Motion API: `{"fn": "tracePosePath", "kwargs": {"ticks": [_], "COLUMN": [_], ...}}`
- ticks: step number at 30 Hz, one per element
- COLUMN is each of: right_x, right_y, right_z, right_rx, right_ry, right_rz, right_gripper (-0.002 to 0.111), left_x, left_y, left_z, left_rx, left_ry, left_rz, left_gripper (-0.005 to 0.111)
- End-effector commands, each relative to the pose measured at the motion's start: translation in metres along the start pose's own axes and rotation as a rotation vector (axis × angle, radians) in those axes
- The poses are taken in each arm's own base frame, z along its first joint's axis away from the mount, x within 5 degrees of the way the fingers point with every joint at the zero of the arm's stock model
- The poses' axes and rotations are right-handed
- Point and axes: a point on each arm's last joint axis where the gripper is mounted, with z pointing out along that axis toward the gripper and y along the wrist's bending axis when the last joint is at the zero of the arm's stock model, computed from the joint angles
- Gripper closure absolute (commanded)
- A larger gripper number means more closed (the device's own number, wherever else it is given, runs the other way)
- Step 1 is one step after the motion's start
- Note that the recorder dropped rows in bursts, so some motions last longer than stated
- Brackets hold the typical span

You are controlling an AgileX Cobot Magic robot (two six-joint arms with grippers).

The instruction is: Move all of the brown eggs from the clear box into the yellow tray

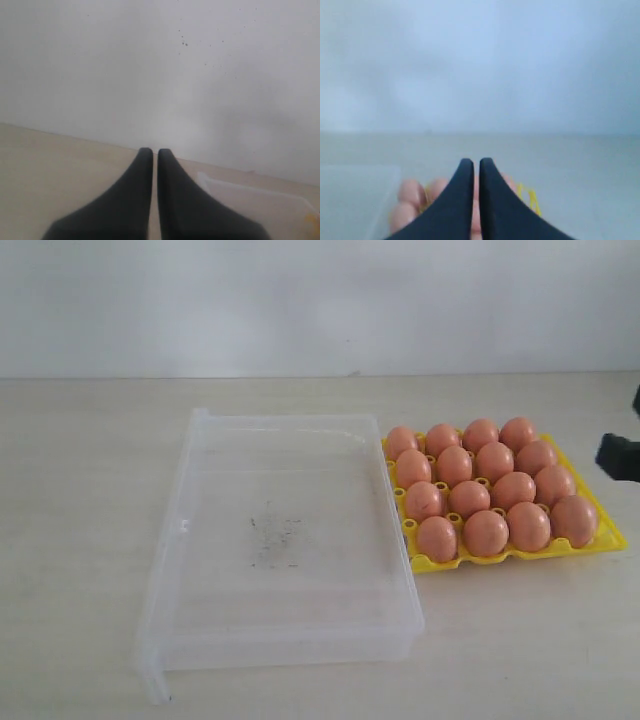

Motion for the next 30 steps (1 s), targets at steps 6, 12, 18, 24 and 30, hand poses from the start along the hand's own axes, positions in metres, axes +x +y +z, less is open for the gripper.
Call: {"fn": "tracePosePath", "kwargs": {"ticks": [6,12,18,24,30], "right_x": [0.018,0.037,0.032,0.029,0.02], "right_y": [0.007,0.01,0.01,0.007,0.001], "right_z": [-0.07,-0.082,-0.083,-0.096,-0.115], "right_rx": [-0.223,-0.221,-0.26,-0.283,-0.314], "right_ry": [-0.007,0.301,0.225,0.172,-0.046], "right_rz": [-0.009,0.448,0.302,0.292,0.185], "right_gripper": [0.107,0.107,0.107,0.107,0.107], "left_x": [-0.001,-0.001,-0.001,-0.001,-0.001], "left_y": [-0.001,-0.001,-0.001,-0.001,-0.001], "left_z": [0.0,0.0,0.0,0.0,0.0], "left_rx": [0.009,0.009,0.009,0.009,0.009], "left_ry": [-0.004,-0.004,-0.004,-0.004,-0.004], "left_rz": [0.004,0.004,0.004,0.004,0.004], "left_gripper": [0.103,0.103,0.103,0.103,0.103]}}
